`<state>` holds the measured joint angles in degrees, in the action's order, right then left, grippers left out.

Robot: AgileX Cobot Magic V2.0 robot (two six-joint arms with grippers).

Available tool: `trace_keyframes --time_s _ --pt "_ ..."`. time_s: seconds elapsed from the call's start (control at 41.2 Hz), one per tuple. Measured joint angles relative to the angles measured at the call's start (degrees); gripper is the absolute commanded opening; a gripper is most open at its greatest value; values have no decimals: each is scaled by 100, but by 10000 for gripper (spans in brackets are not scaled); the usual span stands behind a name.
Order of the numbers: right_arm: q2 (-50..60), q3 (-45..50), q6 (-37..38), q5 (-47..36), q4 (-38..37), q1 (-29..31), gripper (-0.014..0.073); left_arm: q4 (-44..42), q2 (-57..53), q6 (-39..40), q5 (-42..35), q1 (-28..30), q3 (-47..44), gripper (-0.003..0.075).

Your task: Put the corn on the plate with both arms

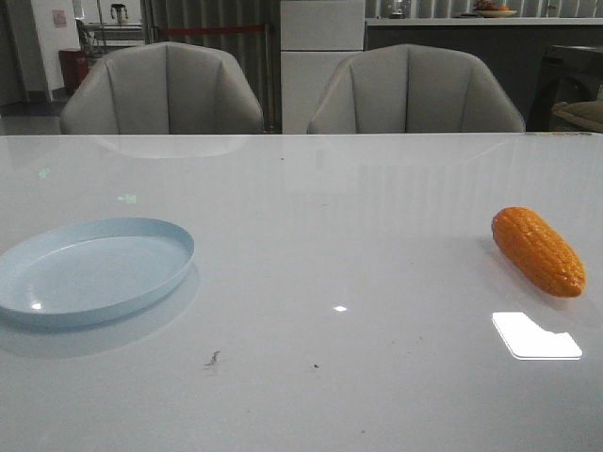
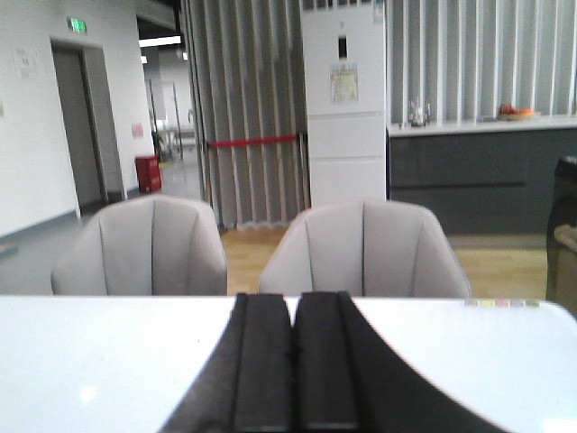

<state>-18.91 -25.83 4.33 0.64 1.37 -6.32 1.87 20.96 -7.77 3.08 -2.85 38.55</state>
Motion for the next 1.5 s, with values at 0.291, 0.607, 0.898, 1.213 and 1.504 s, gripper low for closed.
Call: trace_keyframes --time_s 0.291,0.607,0.898,1.213,1.504 --pt "-1371 -143 0 -159 0 0 58 0 1268 0 110 0 44 89" --pt "-3067 -676 0 1442 8 0 58 0 2841 0 548 0 44 88" --pt "-3845 -715 0 -819 27 0 58 115 3796 0 1188 0 44 88" --pt "-4070 -715 0 -613 27 0 58 27 3927 -9 1228 0 44 242" --pt "-4079 -715 0 57 27 0 58 5 3954 -9 926 0 44 400"
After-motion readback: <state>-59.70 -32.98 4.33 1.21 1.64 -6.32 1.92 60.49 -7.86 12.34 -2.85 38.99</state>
